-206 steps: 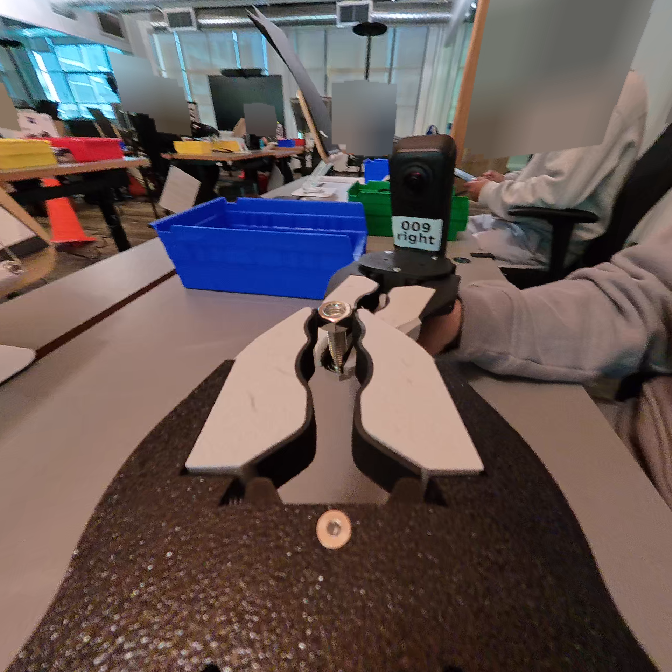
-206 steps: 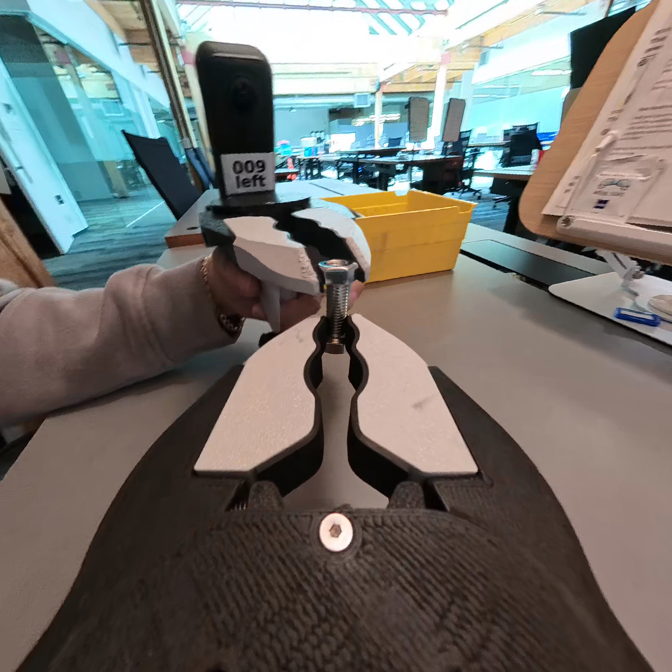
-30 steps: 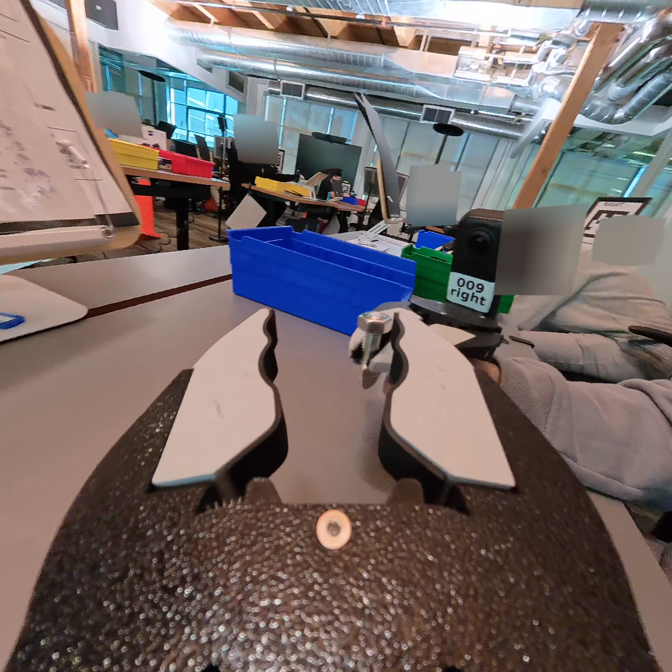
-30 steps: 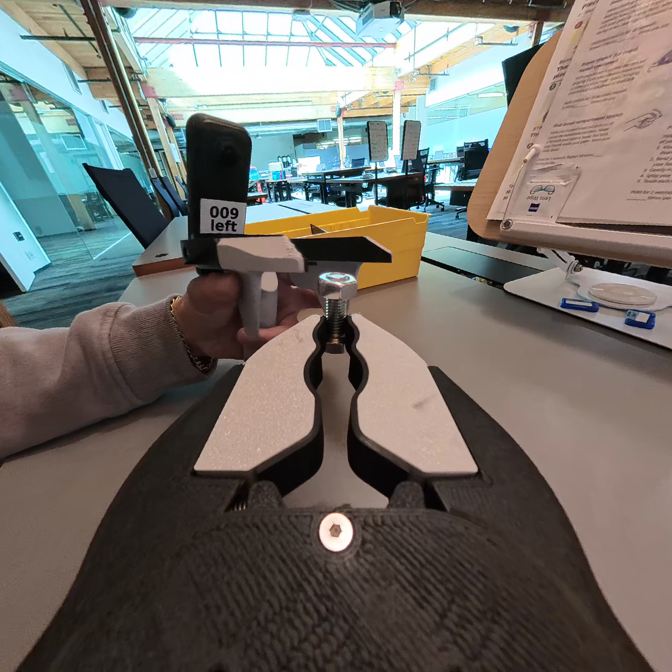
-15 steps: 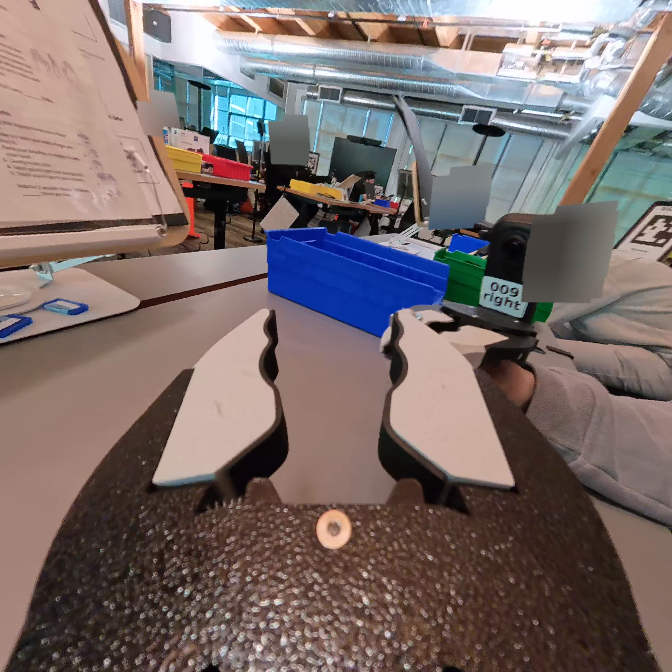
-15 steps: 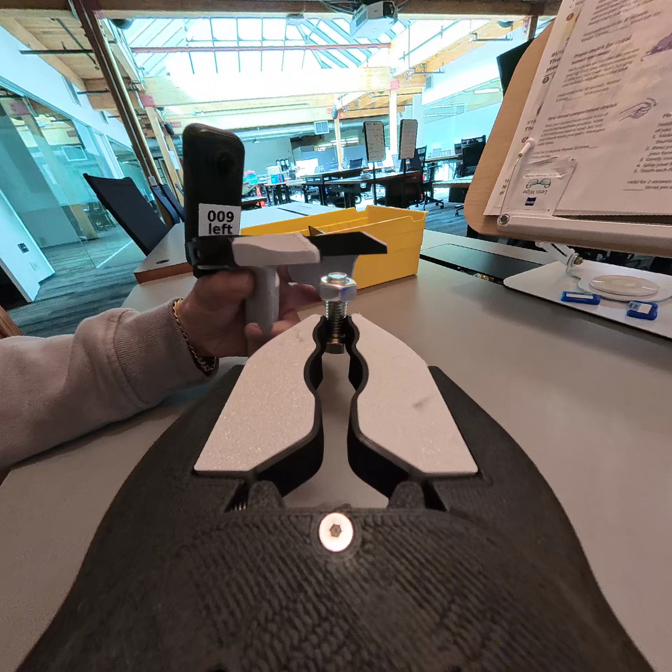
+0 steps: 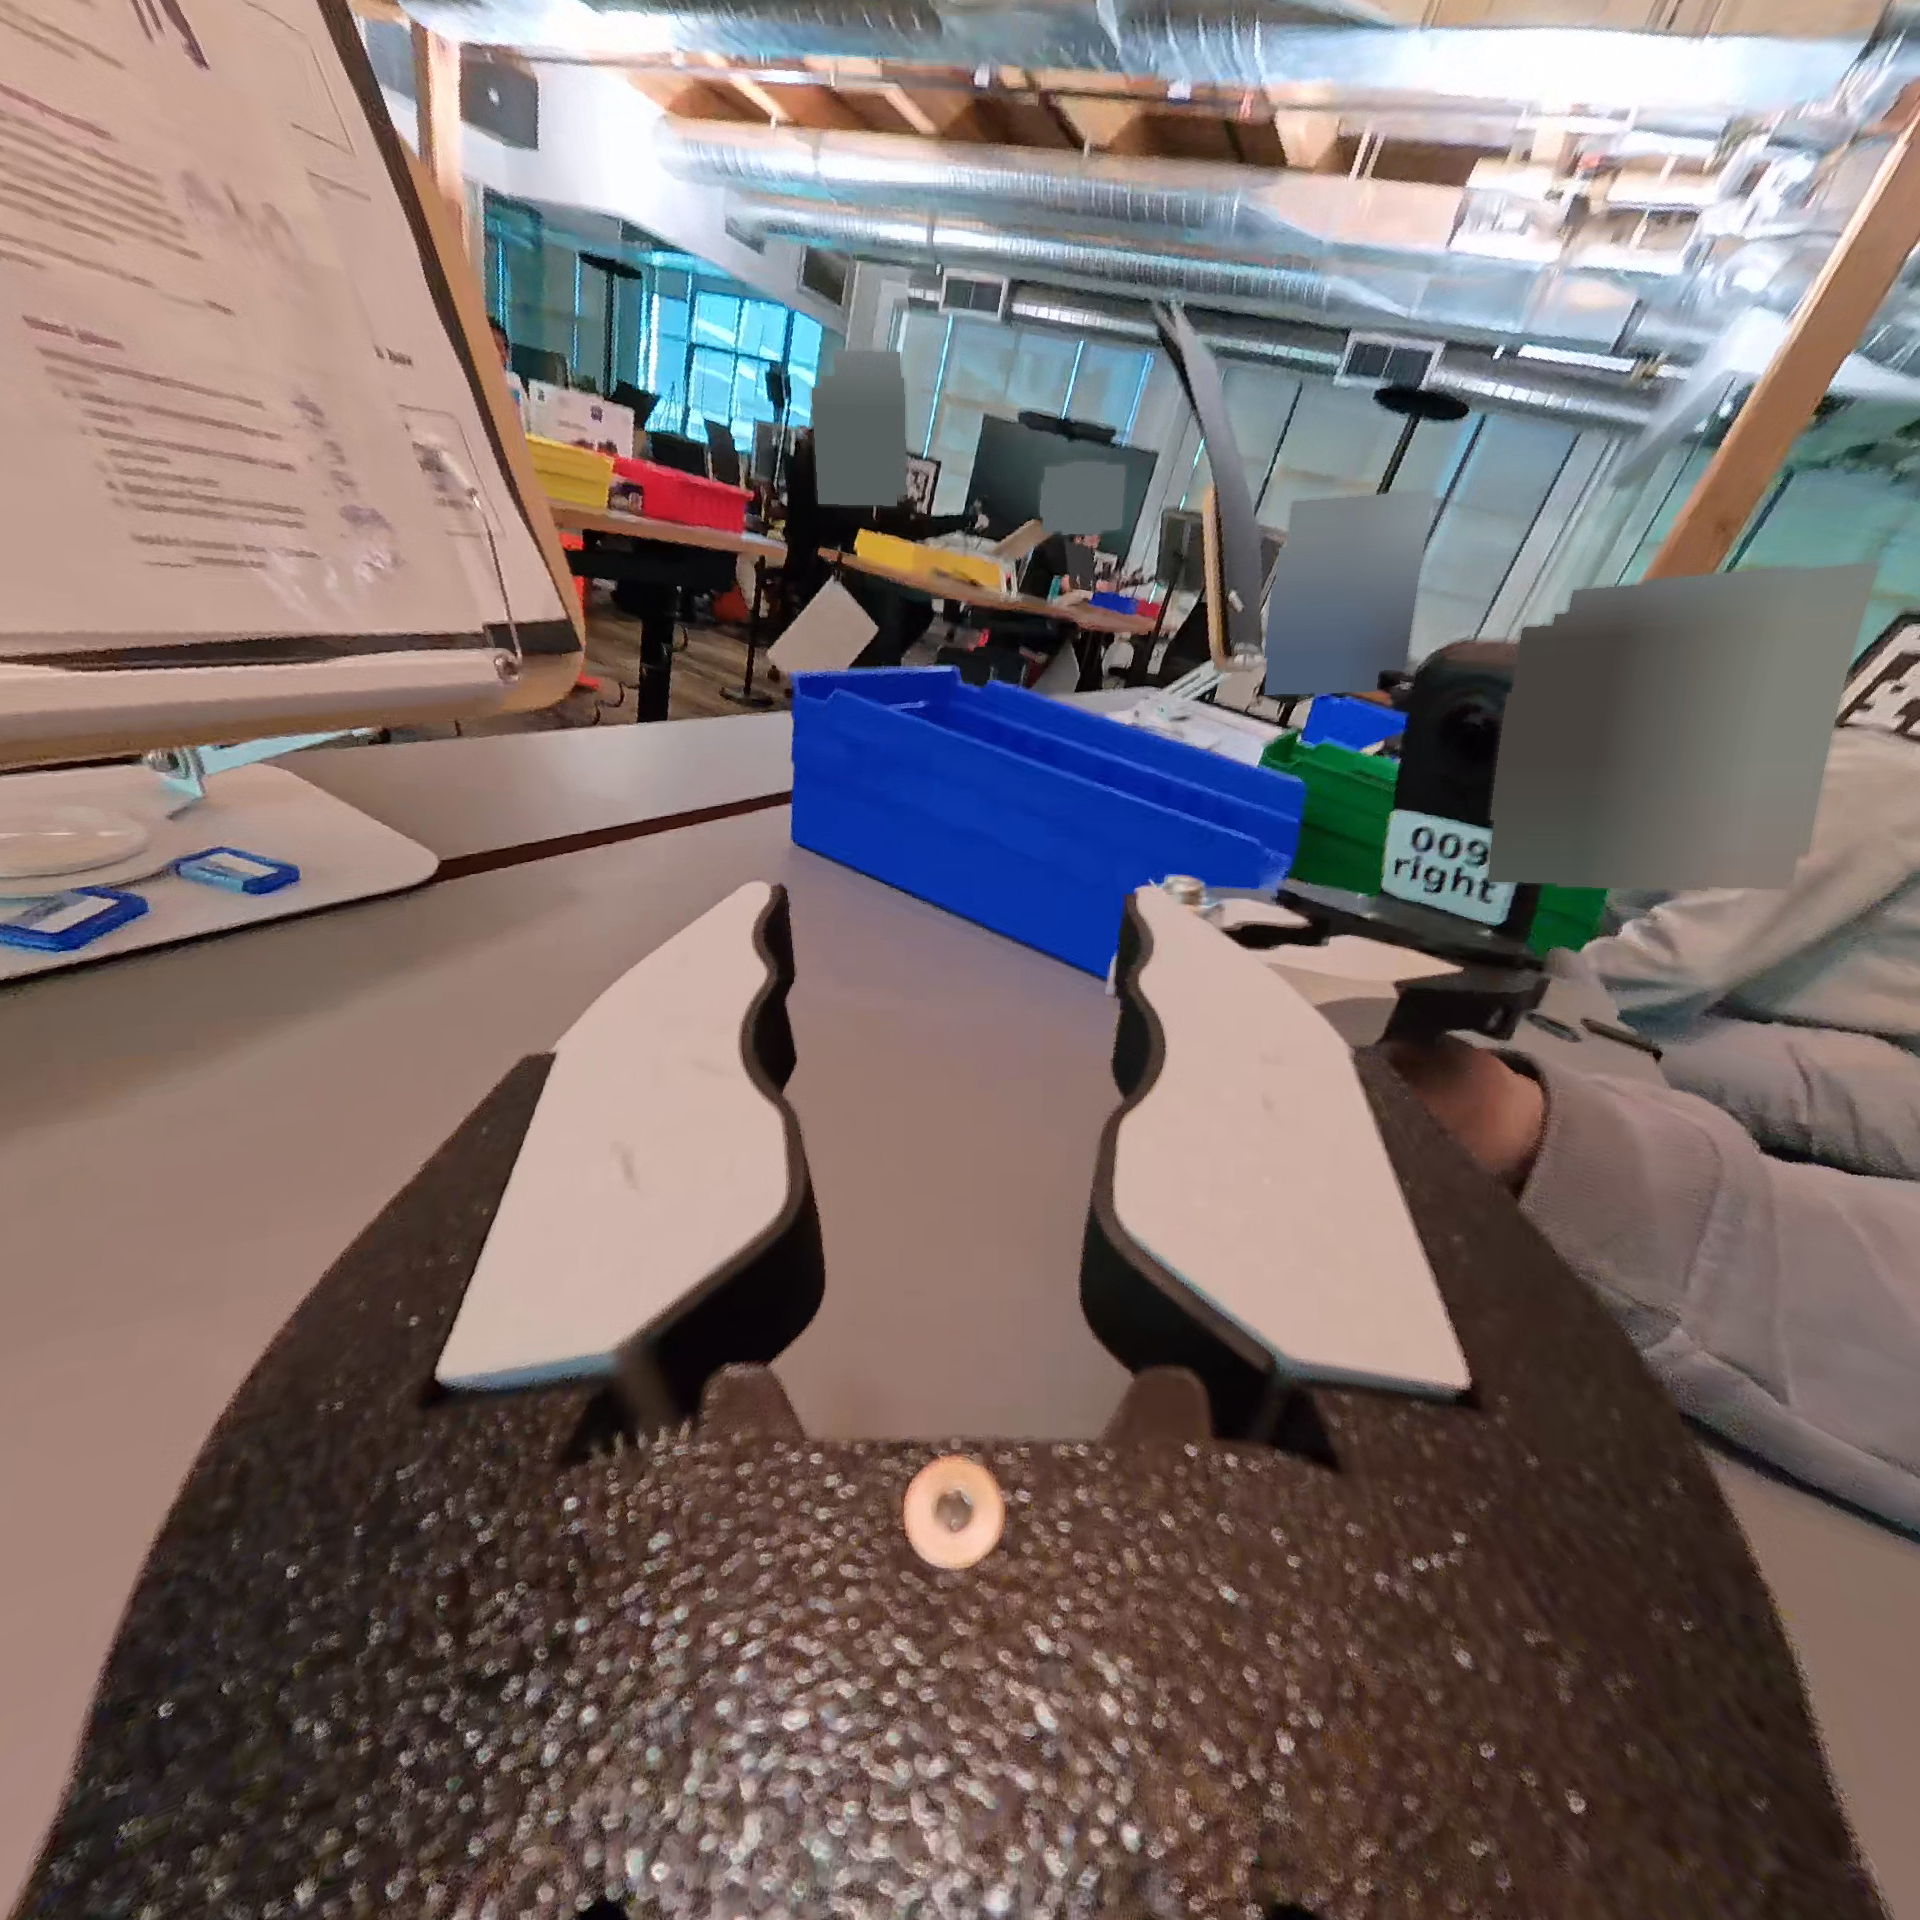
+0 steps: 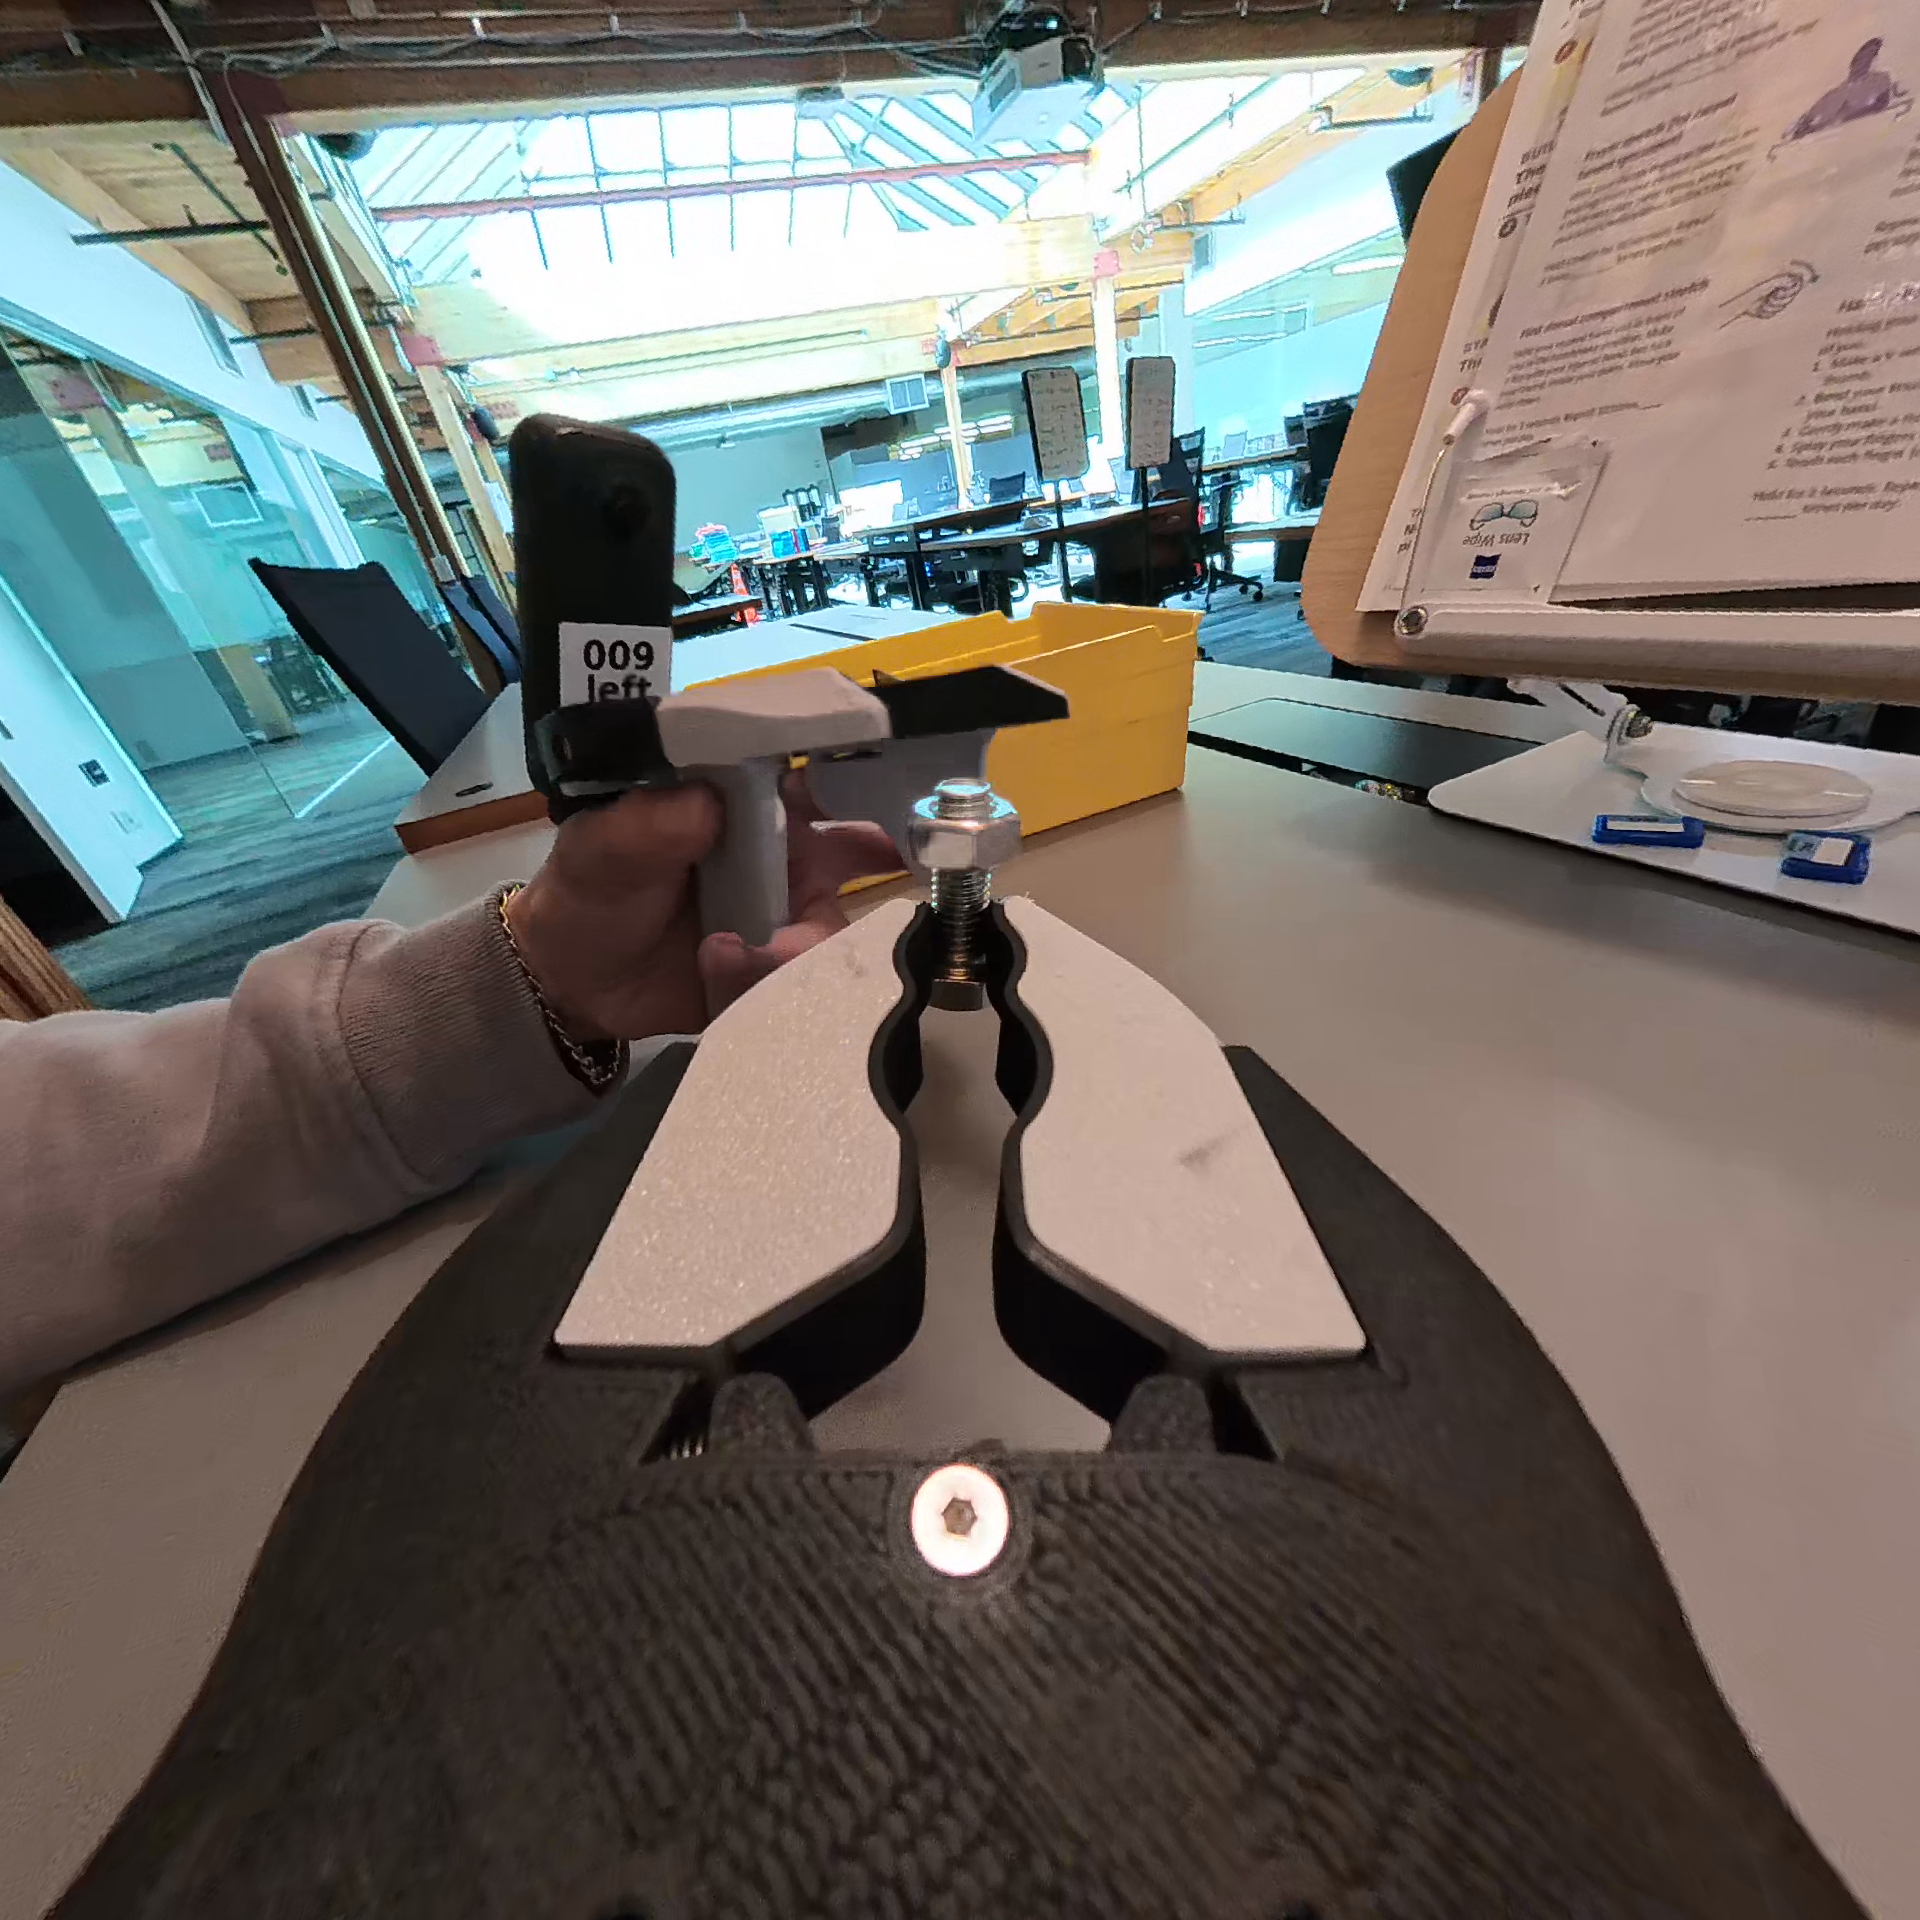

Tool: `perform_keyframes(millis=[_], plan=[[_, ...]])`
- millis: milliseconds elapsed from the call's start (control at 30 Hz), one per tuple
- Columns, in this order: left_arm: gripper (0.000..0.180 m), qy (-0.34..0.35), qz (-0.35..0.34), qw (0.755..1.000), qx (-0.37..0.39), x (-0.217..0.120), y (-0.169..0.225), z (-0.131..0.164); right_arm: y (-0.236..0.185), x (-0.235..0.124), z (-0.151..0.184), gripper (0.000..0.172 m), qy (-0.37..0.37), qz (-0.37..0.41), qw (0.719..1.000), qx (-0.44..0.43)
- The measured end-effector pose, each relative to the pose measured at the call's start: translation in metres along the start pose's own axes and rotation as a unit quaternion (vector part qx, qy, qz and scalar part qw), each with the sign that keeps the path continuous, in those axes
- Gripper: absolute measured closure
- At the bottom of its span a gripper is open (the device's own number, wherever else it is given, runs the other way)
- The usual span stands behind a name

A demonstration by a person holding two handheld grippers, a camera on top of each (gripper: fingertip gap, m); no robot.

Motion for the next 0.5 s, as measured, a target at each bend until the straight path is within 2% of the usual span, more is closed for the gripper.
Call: perform_keyframes(millis=[333, 500], plan=[[0.122, -0.010, -0.004, 1.000, -0.005, 0.005, -0.005, 0.013, 0.010, -0.005, 0.001, 0.163, -0.017, 0.009, 0.997, 0.074], [0.123, -0.028, -0.017, 0.999, 0.012, 0.005, -0.009, 0.019, 0.013, -0.025, -0.028, 0.163, -0.058, 0.059, 0.994, 0.078]])
Point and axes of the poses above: each gripper's, where its closed fingertips meet, x out along the fingers, z out of its underside, y = z × x across the jaws, the point moved 6 cm from there along -x, back along the fingers, and after that the axes turned 5 degrees about -z, right-handed, at the moved point
